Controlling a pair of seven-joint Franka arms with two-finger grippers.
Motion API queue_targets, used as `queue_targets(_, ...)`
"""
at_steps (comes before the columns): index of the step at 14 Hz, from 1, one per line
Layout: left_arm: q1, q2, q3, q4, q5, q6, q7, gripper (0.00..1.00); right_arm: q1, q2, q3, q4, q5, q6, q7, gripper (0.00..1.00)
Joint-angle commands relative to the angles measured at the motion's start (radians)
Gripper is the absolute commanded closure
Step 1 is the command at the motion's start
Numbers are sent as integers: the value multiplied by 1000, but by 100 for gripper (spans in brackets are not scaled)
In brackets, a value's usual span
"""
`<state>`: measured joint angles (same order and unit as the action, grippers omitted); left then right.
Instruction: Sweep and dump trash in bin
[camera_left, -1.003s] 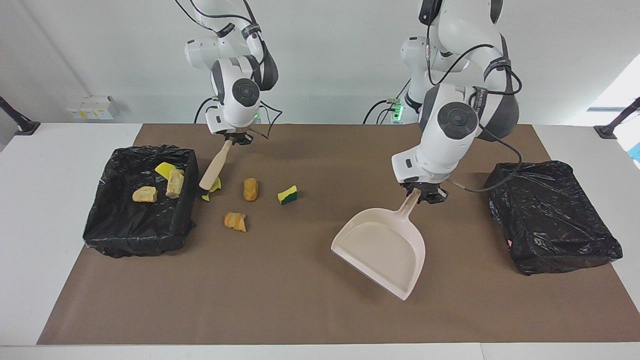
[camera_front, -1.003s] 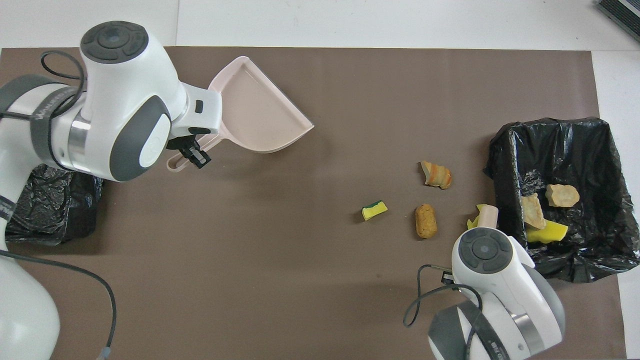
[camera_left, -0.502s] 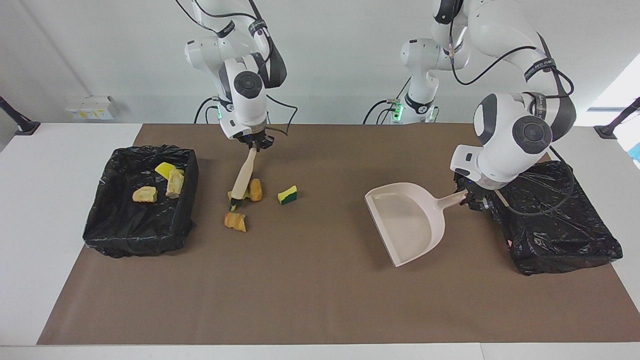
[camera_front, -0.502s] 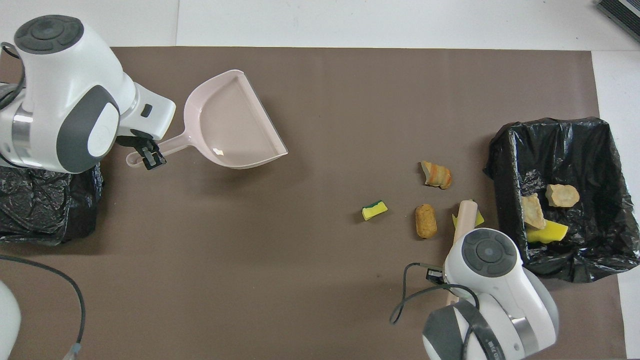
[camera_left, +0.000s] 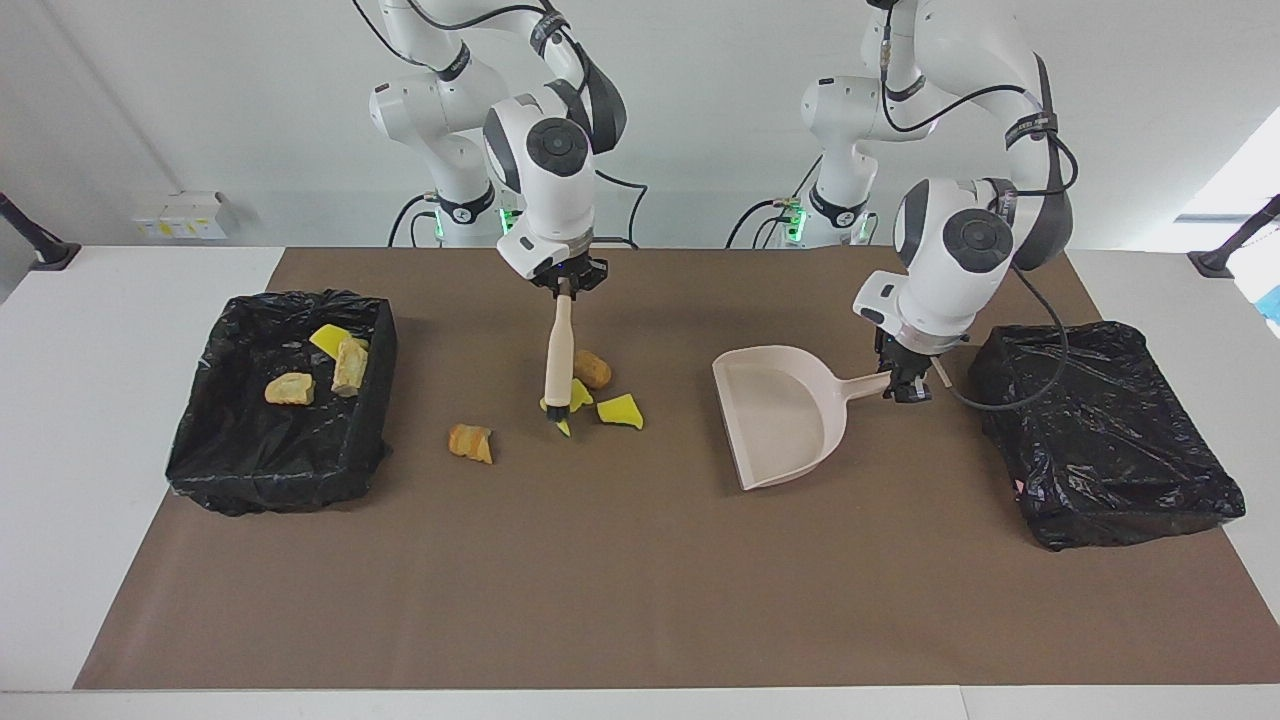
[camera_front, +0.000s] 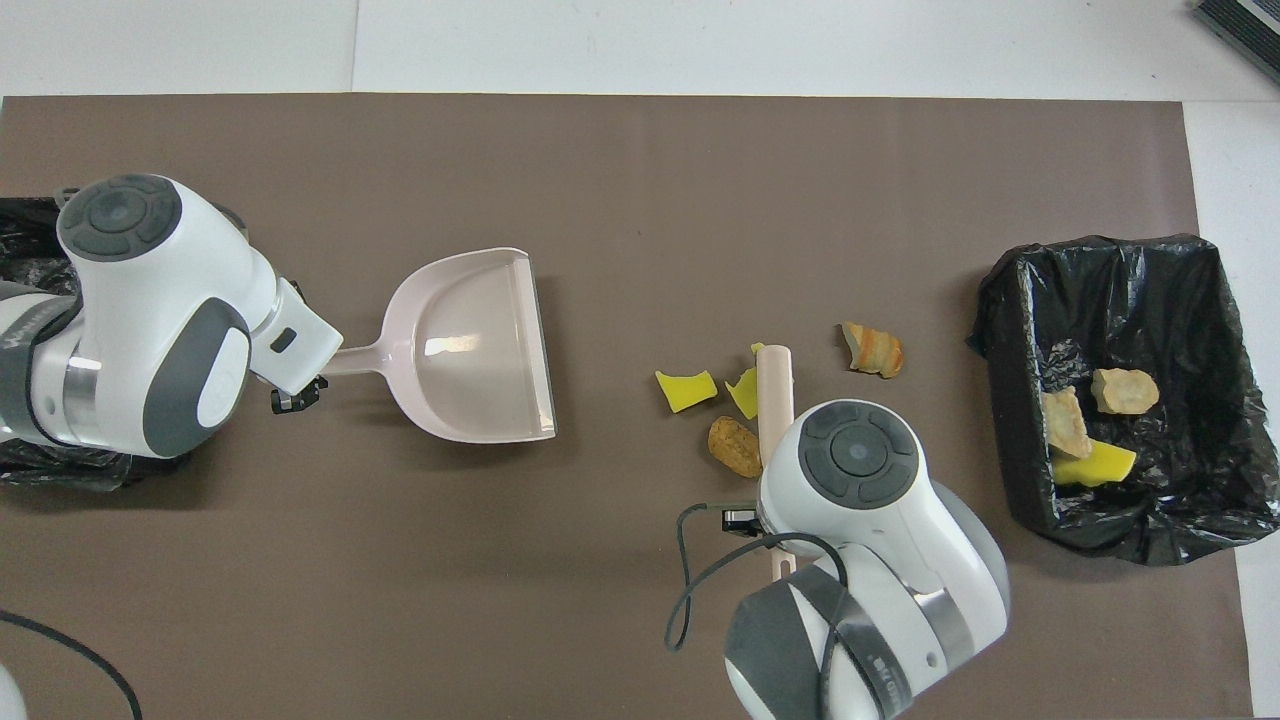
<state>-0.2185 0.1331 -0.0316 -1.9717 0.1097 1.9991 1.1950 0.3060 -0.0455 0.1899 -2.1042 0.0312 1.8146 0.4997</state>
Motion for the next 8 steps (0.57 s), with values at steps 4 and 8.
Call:
queue_targets(4,-68,-84,10,-145,76,102,-170,100,-134,7,6,0,-62,-18,-195,100)
queue_targets(8,-90,-83,9,-165,76,109,-213,100,-247,7,5,-46,-27,50,-416,100)
